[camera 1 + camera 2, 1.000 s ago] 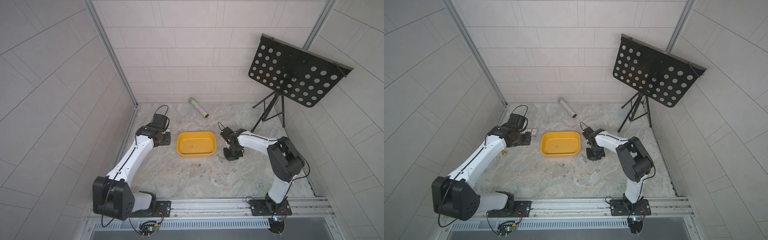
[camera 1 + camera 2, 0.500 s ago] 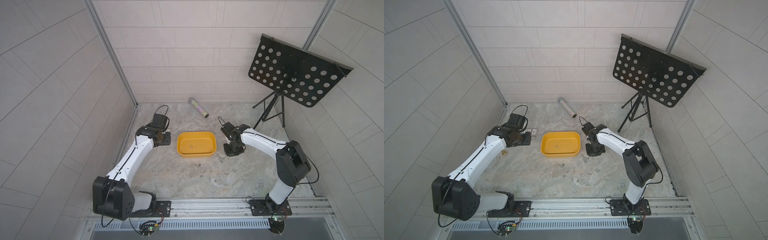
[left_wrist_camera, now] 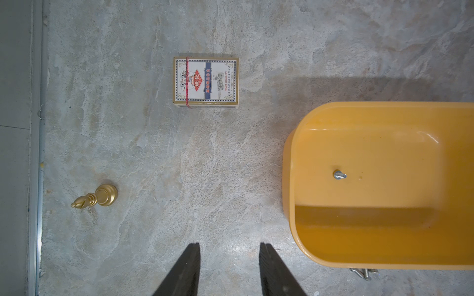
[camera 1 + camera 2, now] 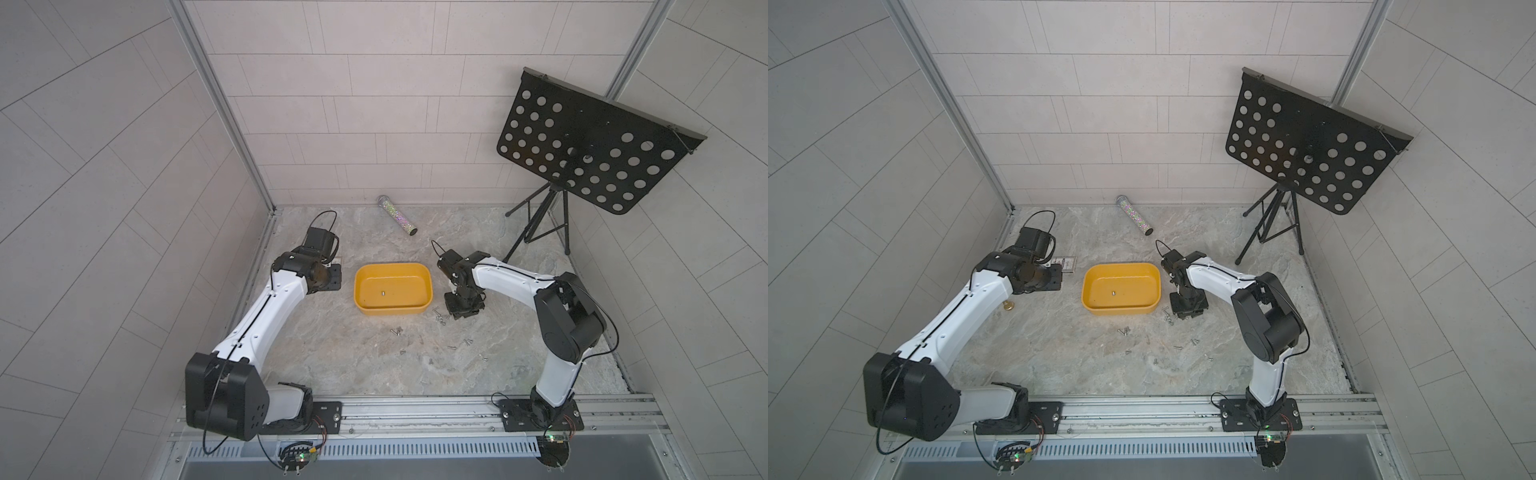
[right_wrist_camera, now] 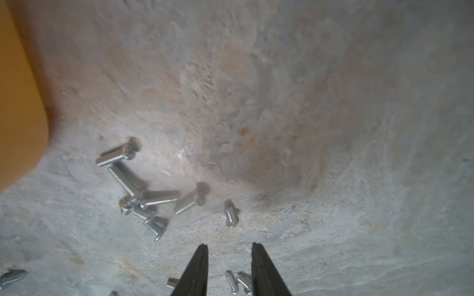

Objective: Put the screws on the desktop into the storage box
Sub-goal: Pick up the screw from the center of the board.

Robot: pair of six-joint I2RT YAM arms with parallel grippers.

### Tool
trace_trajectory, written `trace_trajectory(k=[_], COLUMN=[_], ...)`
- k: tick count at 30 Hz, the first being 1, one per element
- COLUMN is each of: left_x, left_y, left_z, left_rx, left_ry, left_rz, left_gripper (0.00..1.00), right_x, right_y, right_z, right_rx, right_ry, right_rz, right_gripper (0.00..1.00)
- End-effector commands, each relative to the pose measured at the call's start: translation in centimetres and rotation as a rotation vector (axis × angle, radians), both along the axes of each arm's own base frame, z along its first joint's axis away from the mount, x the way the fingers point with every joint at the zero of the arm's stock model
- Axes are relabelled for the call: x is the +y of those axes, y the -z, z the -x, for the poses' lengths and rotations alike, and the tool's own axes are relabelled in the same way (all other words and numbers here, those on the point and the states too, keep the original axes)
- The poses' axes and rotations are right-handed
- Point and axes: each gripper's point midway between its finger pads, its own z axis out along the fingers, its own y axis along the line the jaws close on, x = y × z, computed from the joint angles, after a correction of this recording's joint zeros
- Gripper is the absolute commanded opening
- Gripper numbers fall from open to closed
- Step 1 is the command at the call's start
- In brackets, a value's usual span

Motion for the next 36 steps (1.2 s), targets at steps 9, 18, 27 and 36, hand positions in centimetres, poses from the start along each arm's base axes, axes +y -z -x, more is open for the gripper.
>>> trace_trajectory(k=[9,18,27,36], left_x=[0.4,0.4,0.4,0.5], left_y=[0.6,0.5,0.5,0.5], left_z=[0.5,0.5,0.5,0.6], left_rx=[0.027,0.026,0.027,0.028], left_ry=[-0.01,-0.01,-0.01,-0.011], left_rz=[-0.016,-0.015,-0.016,-0.017], left_gripper=[0.46,0.46,0.46,0.46], right_x=[-0.1,-0.1,-0.1,-0.3], right_y=[1.2,1.8,2.5,1.6], right_z=[-0.4,-0.5,-0.2,-0.5], right_rx=[0.029,0.039,0.051,0.024], right_ry=[-0.055,-0.065,-0.058,-0.056], right_rz=[0.036,0.048,0.041,0.048], right_gripper=[0.35,0.27,0.17,0.07])
